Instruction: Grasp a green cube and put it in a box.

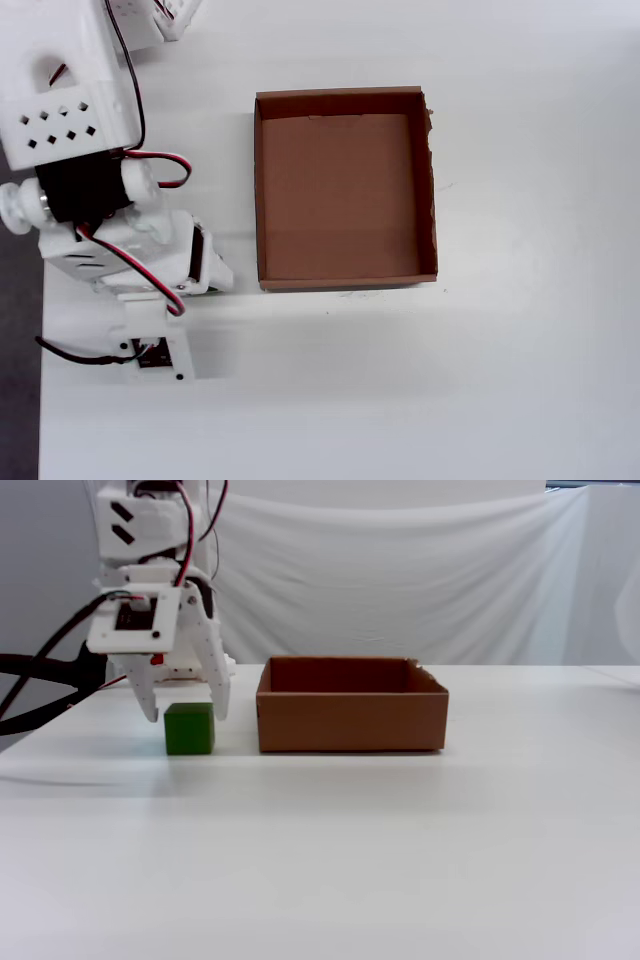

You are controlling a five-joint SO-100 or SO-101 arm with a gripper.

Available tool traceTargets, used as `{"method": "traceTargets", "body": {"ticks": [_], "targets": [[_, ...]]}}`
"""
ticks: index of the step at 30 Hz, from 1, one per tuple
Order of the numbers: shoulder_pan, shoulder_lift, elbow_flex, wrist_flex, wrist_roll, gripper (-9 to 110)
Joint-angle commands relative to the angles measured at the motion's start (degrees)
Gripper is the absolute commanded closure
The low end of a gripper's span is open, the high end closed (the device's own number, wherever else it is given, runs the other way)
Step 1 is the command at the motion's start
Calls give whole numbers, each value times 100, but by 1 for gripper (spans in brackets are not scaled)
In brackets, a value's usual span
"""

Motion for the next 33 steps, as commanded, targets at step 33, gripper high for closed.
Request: {"method": "traceTargets", "body": {"ticks": [33], "targets": [[-167,-255,-316,-88,-123,84]]}}
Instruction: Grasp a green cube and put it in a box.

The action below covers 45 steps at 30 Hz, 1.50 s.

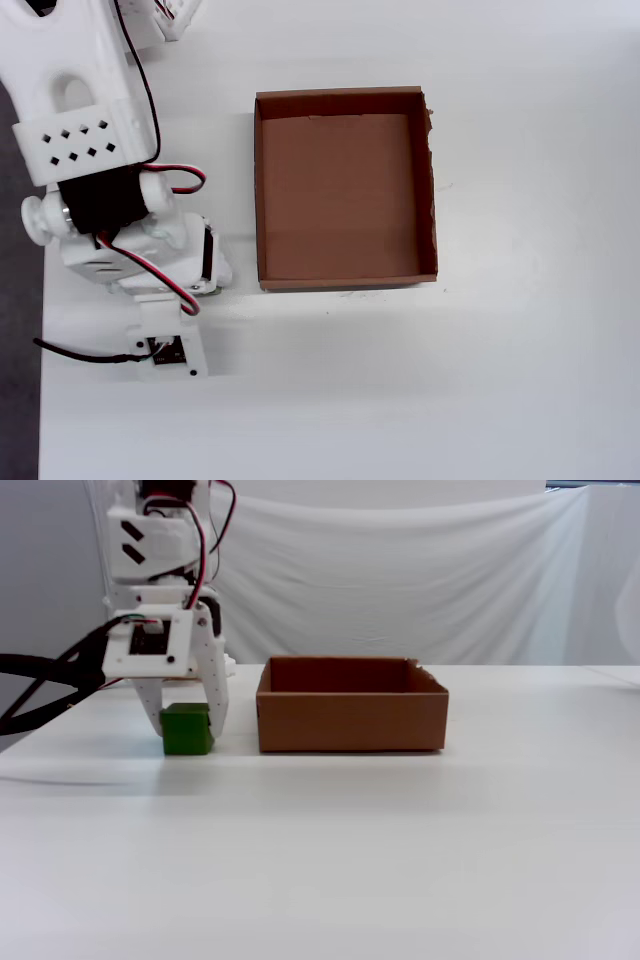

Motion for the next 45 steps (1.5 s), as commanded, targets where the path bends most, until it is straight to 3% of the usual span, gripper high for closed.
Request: {"method": "traceTargets", "body": {"ticks": [1,15,25,45], "targets": [[-70,53,-255,-35,-105,84],[-97,272,-246,88,-53,87],[-334,1213,-439,923,-18,88],[-2232,1336,-1371,2241,659,88]]}}
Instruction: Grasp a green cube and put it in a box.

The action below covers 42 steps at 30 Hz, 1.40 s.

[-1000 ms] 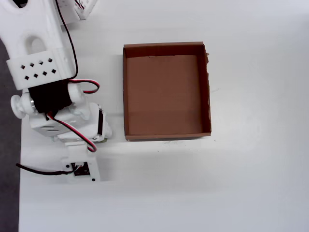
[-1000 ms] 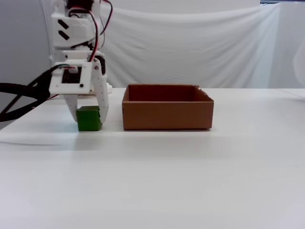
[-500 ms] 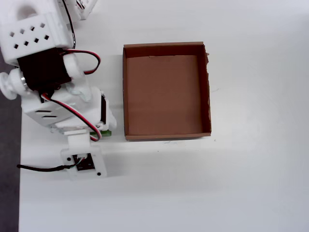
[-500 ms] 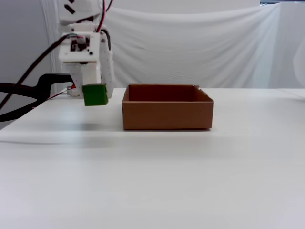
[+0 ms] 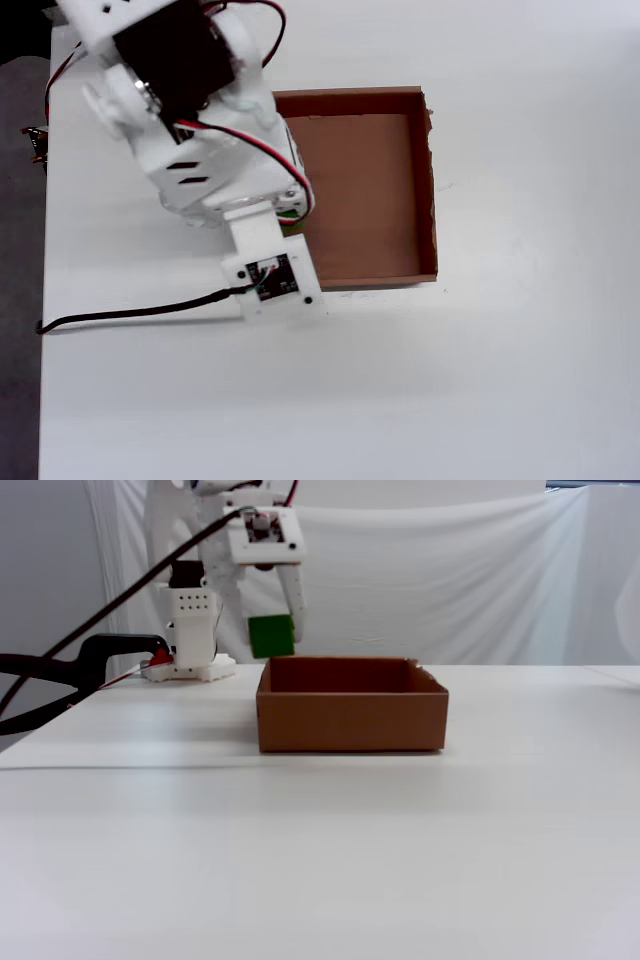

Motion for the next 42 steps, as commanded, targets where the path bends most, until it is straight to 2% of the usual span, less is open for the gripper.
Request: {"method": "traceTargets", "body": {"ticks": [1,20,42], "targets": [[-360,-53,-457,105,141,88],[-1107,-2391,-1863,369,677,88],[-1204,-2795,-1837,316,738,88]]}}
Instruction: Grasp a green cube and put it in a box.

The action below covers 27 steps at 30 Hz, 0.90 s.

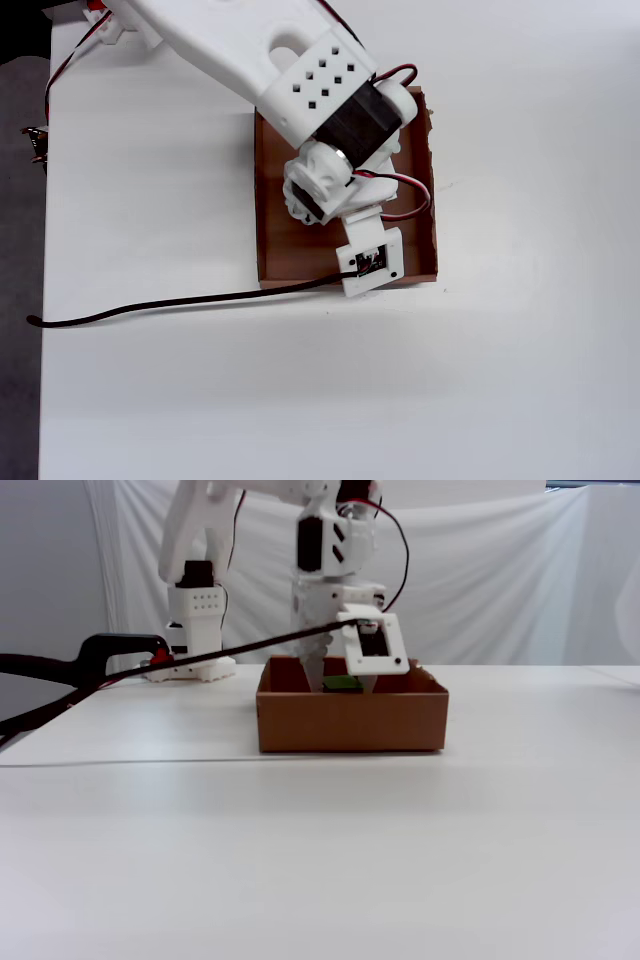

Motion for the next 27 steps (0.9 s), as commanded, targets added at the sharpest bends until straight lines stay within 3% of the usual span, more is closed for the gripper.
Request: {"method": "traceTargets", "body": {"ticks": [1,5,14,27], "targets": [[-53,88,-202,-18,35,87],[-18,114,-211,-18,35,81],[220,431,-149,-35,35,80],[2320,4122,2320,18,44,80]]}}
